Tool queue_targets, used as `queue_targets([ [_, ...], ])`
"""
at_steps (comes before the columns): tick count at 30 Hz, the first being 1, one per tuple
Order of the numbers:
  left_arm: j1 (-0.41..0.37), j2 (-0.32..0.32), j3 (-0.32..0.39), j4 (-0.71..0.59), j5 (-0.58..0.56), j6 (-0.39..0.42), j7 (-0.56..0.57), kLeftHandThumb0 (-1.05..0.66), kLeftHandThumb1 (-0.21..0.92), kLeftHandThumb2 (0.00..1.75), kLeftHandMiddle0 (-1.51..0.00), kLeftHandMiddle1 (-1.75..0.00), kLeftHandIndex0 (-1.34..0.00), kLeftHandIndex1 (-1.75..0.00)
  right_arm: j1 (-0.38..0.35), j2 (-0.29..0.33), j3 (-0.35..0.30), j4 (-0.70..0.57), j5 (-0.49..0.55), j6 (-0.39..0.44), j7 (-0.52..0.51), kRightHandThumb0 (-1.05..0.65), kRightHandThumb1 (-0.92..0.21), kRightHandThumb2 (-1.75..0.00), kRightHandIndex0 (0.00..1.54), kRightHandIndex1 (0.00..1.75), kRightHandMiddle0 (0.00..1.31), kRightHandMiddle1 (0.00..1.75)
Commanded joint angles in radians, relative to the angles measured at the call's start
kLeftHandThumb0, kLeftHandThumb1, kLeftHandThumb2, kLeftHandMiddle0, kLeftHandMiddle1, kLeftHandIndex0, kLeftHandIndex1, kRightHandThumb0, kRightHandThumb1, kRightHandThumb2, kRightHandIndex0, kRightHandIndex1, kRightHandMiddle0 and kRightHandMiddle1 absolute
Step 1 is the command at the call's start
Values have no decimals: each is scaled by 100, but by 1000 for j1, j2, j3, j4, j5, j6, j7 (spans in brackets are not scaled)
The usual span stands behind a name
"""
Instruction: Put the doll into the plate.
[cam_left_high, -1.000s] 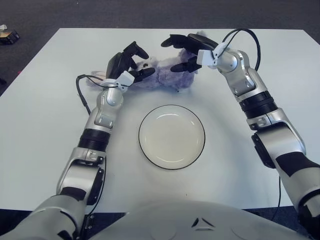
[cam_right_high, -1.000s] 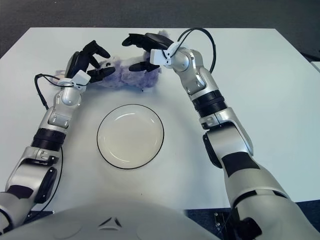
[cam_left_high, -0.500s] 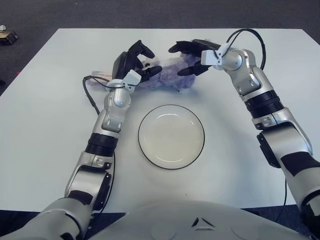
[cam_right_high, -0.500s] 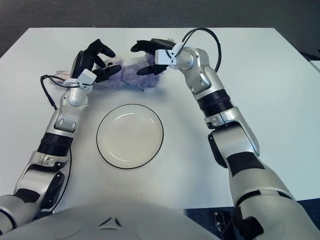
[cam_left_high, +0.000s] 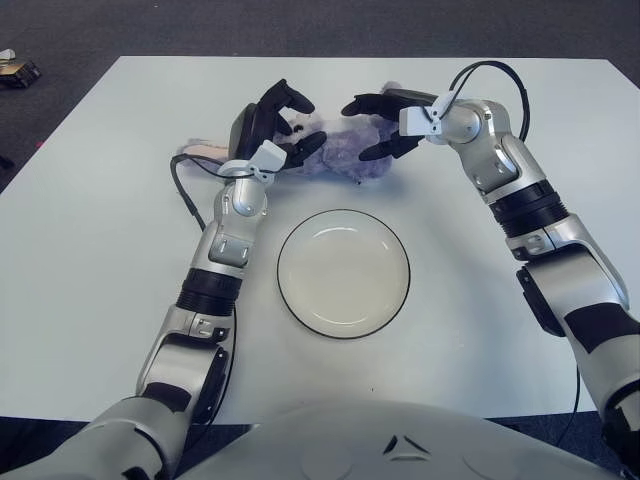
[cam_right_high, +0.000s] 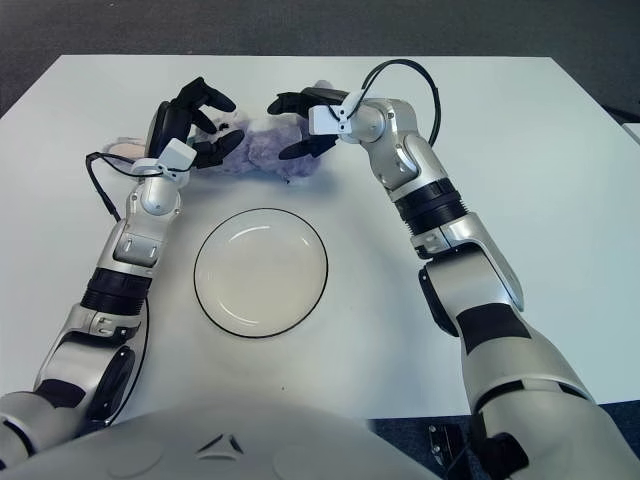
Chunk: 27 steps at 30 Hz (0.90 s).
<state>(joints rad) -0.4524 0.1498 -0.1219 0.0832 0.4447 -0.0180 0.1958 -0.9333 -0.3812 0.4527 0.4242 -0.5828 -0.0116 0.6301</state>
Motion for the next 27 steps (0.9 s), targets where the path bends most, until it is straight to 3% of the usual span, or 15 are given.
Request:
queue_targets([
  [1, -15, -2, -2, 1, 0, -41, 17, -1, 56, 74, -63, -153, -67, -111, -11, -12, 35, 61, -33, 7, 23, -102, -92, -29, 14, 0, 8, 13],
  [7, -18, -6, 2, 19, -12, -92, 29, -1, 55, 75, -63, -154, -67, -111, -24, 1, 49, 125, -46, -10, 2, -103, -92, -28, 4, 0, 4, 10],
  [19, -19, -20, 3, 18, -7, -105, 32, -1, 54, 76, -65, -151, -66, -112, -41, 41, 97, 217, -92, -14, -63, -101, -92, -28, 3, 0, 3, 8],
  [27, -15, -26, 1, 11, -6, -107, 36, -1, 54, 76, -66, -150, -66, -113, -67, 80, 157, 346, -159, -20, -154, -101, -92, -29, 4, 0, 4, 7],
])
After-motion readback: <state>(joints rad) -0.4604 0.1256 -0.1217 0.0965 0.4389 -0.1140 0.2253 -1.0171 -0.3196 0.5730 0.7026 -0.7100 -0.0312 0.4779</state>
